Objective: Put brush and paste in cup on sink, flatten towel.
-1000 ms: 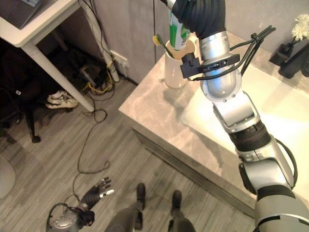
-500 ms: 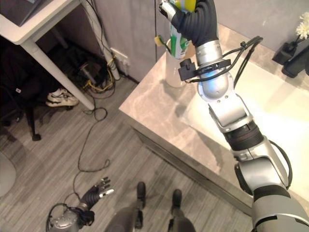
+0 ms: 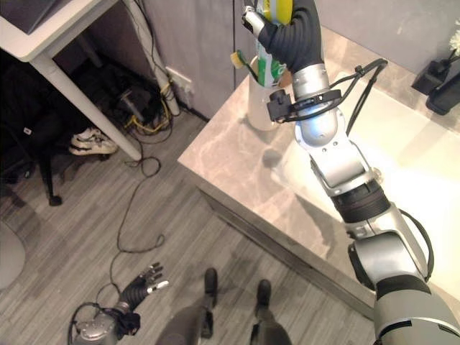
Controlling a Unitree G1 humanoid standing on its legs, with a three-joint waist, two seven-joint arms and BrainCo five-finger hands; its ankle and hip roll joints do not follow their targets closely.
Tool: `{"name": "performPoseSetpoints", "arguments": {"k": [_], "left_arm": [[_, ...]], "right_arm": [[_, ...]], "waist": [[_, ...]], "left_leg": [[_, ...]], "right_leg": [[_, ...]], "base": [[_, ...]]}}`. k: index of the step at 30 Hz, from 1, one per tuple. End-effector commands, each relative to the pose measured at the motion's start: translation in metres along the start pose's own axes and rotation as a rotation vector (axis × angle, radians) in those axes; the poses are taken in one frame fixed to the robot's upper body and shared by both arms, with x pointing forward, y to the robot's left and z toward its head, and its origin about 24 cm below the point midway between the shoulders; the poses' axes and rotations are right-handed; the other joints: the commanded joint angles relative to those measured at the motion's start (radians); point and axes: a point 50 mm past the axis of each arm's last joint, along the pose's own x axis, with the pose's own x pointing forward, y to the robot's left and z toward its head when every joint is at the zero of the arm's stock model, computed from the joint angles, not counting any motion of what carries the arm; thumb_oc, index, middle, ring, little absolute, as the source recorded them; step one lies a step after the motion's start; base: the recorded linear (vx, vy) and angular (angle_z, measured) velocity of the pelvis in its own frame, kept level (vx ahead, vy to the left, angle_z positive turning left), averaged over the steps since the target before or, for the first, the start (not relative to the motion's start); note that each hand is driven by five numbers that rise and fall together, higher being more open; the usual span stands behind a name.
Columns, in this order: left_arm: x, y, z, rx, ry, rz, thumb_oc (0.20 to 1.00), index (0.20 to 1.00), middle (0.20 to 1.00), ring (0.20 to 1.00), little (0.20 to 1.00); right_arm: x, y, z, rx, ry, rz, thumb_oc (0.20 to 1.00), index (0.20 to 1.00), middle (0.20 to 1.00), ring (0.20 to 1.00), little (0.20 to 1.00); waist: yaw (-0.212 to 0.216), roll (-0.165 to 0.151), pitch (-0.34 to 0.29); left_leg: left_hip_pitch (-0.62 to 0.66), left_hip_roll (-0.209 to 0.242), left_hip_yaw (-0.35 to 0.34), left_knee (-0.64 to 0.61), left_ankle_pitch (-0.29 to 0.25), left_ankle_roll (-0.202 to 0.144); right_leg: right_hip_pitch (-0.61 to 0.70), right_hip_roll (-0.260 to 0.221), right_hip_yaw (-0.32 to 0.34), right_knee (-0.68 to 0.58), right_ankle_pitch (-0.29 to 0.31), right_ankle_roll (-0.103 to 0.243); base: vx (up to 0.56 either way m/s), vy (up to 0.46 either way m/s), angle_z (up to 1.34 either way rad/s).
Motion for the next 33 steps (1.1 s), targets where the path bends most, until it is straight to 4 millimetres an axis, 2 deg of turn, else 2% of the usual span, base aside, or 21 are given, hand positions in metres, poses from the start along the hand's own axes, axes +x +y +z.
{"name": "performPoseSetpoints", "arguments": {"k": [1,6,7,9,10,11,12,13,19,21,25,31,33], "left_arm": [[0.006,-0.001,0.01,0.043,-0.047,-0.016,1.0,1.0,1.0,1.0,1.0],[0.006,-0.001,0.011,0.044,-0.052,-0.016,1.0,1.0,1.0,1.0,1.0],[0.007,-0.001,0.012,0.044,-0.055,-0.014,1.0,1.0,1.0,1.0,1.0],[0.007,-0.001,0.012,0.043,-0.055,-0.011,1.0,1.0,1.0,1.0,1.0],[0.008,-0.001,0.012,0.043,-0.054,-0.01,1.0,1.0,1.0,1.0,1.0],[0.008,-0.001,0.012,0.042,-0.053,-0.01,1.0,1.0,1.0,1.0,1.0],[0.008,-0.001,0.012,0.041,-0.052,-0.009,1.0,1.0,1.0,1.0,1.0],[0.009,-0.001,0.013,0.04,-0.056,-0.008,1.0,1.0,1.0,1.0,1.0],[0.012,0.0,0.01,0.037,-0.042,0.009,1.0,1.0,1.0,1.0,1.0],[0.015,-0.002,0.007,0.039,-0.024,0.017,1.0,1.0,1.0,1.0,1.0],[0.018,-0.005,0.004,0.049,-0.007,0.016,1.0,1.0,1.0,1.0,1.0],[0.021,-0.009,-0.001,0.065,0.014,0.03,1.0,1.0,1.0,1.0,1.0],[0.023,-0.008,-0.001,0.04,0.007,0.066,1.0,1.0,1.0,1.0,1.0]], "right_arm": [[0.017,-0.015,0.027,-0.013,-0.144,-0.077,0.2,0.2,0.2,0.2,0.2],[0.017,-0.014,0.024,-0.01,-0.132,-0.083,0.2,0.2,0.2,0.2,0.2],[0.016,-0.014,0.023,-0.008,-0.123,-0.083,0.241,0.241,0.241,0.241,0.241],[0.015,-0.013,0.019,-0.009,-0.108,-0.079,0.401,0.401,0.401,0.401,0.401],[0.015,-0.013,0.019,-0.015,-0.107,-0.081,0.561,0.561,0.561,0.561,0.561],[0.015,-0.013,0.017,-0.016,-0.101,-0.082,0.765,0.765,0.765,0.765,0.765],[0.014,-0.013,0.016,-0.017,-0.094,-0.081,0.84,0.84,0.84,0.84,0.84],[0.014,-0.012,0.016,-0.019,-0.091,-0.08,1.0,1.0,1.0,1.0,1.0],[0.009,-0.009,0.01,-0.014,-0.067,-0.072,1.0,1.0,1.0,1.0,1.0],[0.0,-0.009,0.003,-0.014,-0.035,-0.067,1.0,1.0,1.0,1.0,1.0],[-0.004,-0.01,-0.001,-0.021,-0.021,-0.077,1.0,1.0,1.0,1.0,1.0],[-0.013,-0.025,-0.004,-0.12,-0.027,-0.158,1.0,1.0,1.0,1.0,1.0],[-0.022,-0.031,-0.004,-0.153,-0.035,-0.199,1.0,1.0,1.0,1.0,1.0]], "waist": [[0.033,-0.015,0.024],[0.033,-0.016,0.029],[0.032,-0.016,0.03],[0.032,-0.017,0.03],[0.032,-0.017,0.03],[0.032,-0.016,0.031],[0.031,-0.016,0.03],[0.031,-0.016,0.03],[0.03,-0.017,0.02],[0.03,-0.019,0.001],[0.029,-0.018,-0.017],[0.028,-0.009,-0.055],[0.019,0.0,-0.073]], "left_leg": [[0.003,0.0,-0.057,-0.015,0.006,-0.052],[0.001,0.001,-0.056,-0.015,0.007,-0.052],[-0.001,0.002,-0.057,-0.015,0.008,-0.052],[-0.001,0.003,-0.056,-0.015,0.008,-0.053],[-0.001,0.003,-0.055,-0.015,0.009,-0.053],[-0.001,0.004,-0.055,-0.015,0.009,-0.053],[0.0,0.004,-0.055,-0.015,0.009,-0.053],[0.001,0.005,-0.055,-0.015,0.009,-0.054],[0.018,0.008,-0.057,-0.015,0.007,-0.055],[0.046,0.008,-0.059,-0.015,0.001,-0.057],[0.074,0.008,-0.062,-0.015,-0.005,-0.058],[0.137,0.009,-0.067,-0.015,-0.015,-0.062],[0.165,0.008,-0.062,-0.015,-0.02,-0.062]], "right_leg": [[-0.016,-0.061,-0.067,0.0,0.071,0.062],[-0.02,-0.059,-0.065,0.0,0.073,0.061],[-0.022,-0.059,-0.064,0.0,0.074,0.061],[-0.023,-0.058,-0.064,0.0,0.073,0.06],[-0.023,-0.057,-0.063,0.0,0.074,0.06],[-0.024,-0.057,-0.063,0.0,0.074,0.06],[-0.024,-0.057,-0.063,0.0,0.074,0.06],[-0.023,-0.057,-0.063,0.0,0.074,0.06],[-0.004,-0.057,-0.067,0.0,0.07,0.057],[0.026,-0.058,-0.072,0.0,0.063,0.055],[0.057,-0.058,-0.079,0.0,0.056,0.053],[0.126,-0.056,-0.09,0.0,0.037,0.051],[0.156,-0.054,-0.091,0.0,0.03,0.05]], "base": [[-0.02,0.011,0.05],[-0.01,0.003,0.04],[0.0,0.0,0.0],[0.0,0.0,0.0],[0.0,0.0,0.0],[0.0,0.0,0.0],[0.0,0.0,0.0],[0.0,0.0,0.0],[0.0,0.0,0.0],[0.05,-0.024,0.01],[0.04,-0.023,0.01],[0.01,-0.01,0.01],[0.0,-0.012,0.04]]}}
